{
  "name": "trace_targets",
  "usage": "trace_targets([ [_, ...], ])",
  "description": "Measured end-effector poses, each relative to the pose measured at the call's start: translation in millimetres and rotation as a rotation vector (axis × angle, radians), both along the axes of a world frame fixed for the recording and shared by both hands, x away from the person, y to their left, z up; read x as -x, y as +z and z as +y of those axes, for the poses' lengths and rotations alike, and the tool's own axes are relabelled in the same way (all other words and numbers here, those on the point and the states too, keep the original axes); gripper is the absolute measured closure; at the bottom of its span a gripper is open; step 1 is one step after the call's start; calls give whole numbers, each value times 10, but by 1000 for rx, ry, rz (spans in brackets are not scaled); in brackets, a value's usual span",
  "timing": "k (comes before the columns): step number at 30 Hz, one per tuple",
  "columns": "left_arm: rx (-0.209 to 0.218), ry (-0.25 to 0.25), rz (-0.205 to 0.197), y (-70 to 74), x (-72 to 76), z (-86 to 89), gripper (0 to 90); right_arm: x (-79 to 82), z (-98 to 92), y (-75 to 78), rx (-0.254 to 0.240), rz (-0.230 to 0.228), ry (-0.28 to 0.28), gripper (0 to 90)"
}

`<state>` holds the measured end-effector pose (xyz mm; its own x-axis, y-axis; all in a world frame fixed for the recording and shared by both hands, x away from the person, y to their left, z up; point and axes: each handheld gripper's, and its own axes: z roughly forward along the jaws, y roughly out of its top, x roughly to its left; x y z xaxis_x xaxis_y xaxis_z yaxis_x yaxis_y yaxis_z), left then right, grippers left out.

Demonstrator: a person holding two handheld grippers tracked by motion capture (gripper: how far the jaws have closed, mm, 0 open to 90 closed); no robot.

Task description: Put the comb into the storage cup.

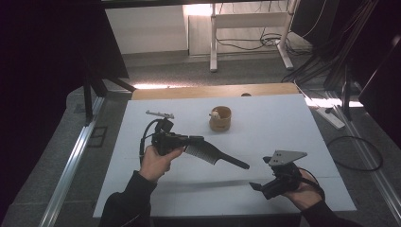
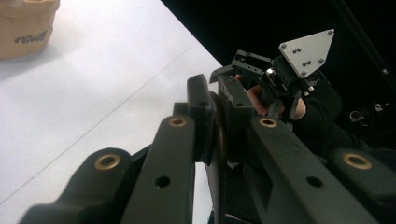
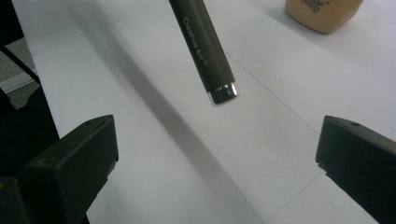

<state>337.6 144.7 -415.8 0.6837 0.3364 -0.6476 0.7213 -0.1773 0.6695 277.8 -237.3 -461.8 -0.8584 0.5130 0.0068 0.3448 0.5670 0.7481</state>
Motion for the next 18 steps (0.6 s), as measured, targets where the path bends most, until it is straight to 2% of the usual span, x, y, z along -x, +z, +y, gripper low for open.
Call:
trace_targets([
  [9, -5, 8, -3, 4, -31, 43, 835, -11, -58, -16, 12, -10, 3, 0],
  [18, 0, 23, -8, 31, -75, 96, 834, -13, -102, -26, 22, 1, -4, 0],
])
